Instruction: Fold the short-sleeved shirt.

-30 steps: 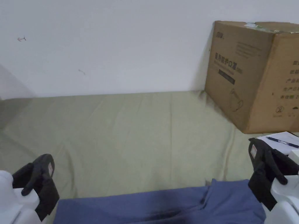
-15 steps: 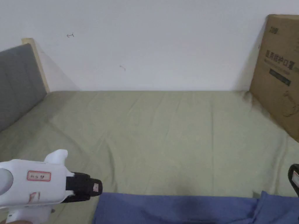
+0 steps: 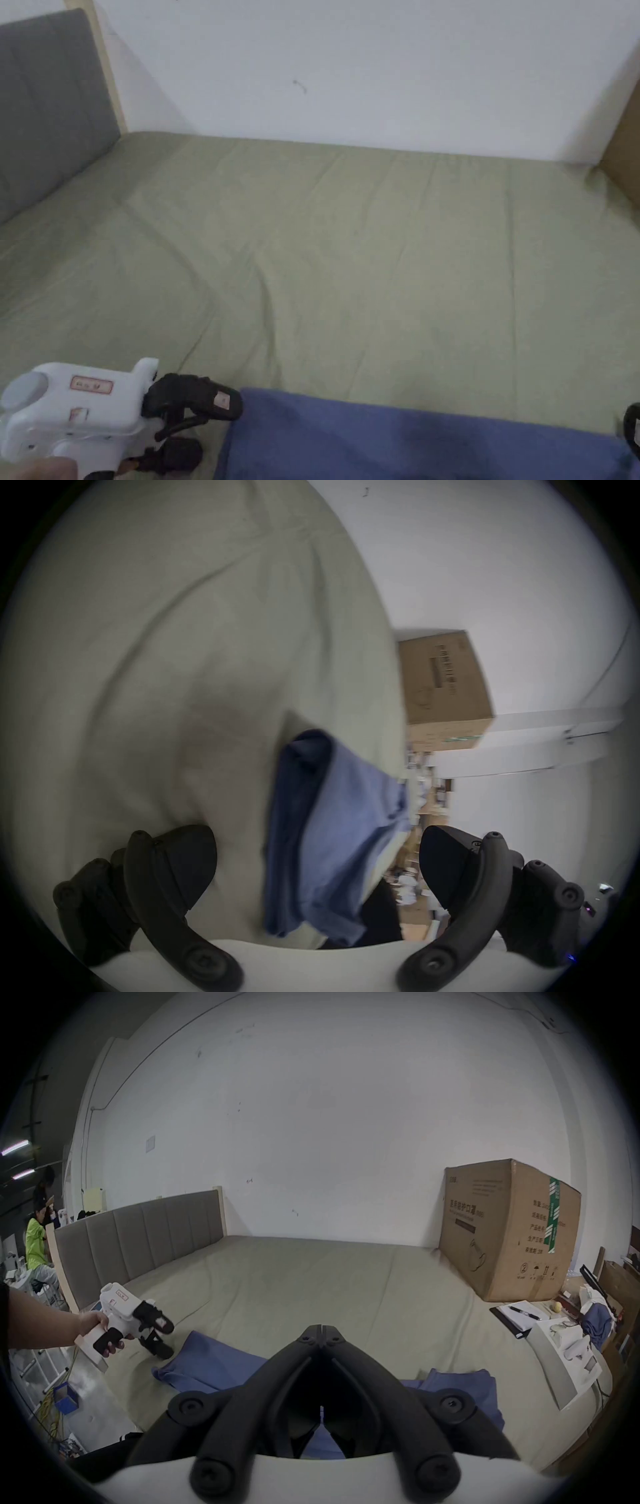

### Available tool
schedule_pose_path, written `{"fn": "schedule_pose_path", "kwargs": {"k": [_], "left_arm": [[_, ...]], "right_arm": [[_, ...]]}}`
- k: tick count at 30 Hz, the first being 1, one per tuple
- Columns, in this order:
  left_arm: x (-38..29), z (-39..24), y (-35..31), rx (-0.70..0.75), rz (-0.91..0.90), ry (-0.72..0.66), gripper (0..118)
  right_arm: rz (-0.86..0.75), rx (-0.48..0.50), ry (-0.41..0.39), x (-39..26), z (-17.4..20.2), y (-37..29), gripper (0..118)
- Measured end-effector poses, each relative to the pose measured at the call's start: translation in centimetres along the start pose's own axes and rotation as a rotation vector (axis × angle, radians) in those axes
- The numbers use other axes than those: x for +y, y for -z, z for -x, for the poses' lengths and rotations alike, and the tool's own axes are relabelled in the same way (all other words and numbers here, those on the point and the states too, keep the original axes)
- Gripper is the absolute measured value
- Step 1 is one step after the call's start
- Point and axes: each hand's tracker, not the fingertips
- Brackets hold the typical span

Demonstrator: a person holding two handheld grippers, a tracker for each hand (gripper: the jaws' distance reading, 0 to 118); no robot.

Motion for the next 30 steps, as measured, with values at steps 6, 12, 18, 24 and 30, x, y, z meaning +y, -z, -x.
{"fn": "schedule_pose_path", "kwargs": {"k": [6, 12, 18, 24, 30], "left_arm": [[0.1, 0.6, 3.4, -0.152, 0.009, -0.079, 116], [-0.7, 0.1, 6.5, 0.151, -0.025, -0.04, 3], [-1.7, -3.4, 3.4, 0.288, -0.089, 0.096, 3], [-3.7, -9.2, -1.8, 0.726, -0.156, 0.291, 3], [-5.6, -13.7, -0.7, 0.913, -0.141, 0.299, 3]], "right_arm": [[0.039, 0.043, 0.026, -0.2, 1.4, 1.8, 0], [0.055, 0.066, 0.017, -0.1, 1.9, 1.5, 0], [0.04, 0.068, -0.016, 0.4, 1.4, -0.2, 0], [0.013, 0.077, 0.053, 0.1, 0.2, -1.6, 0], [0.007, 0.086, 0.106, -0.8, -1.3, -2.8, 0]]}}
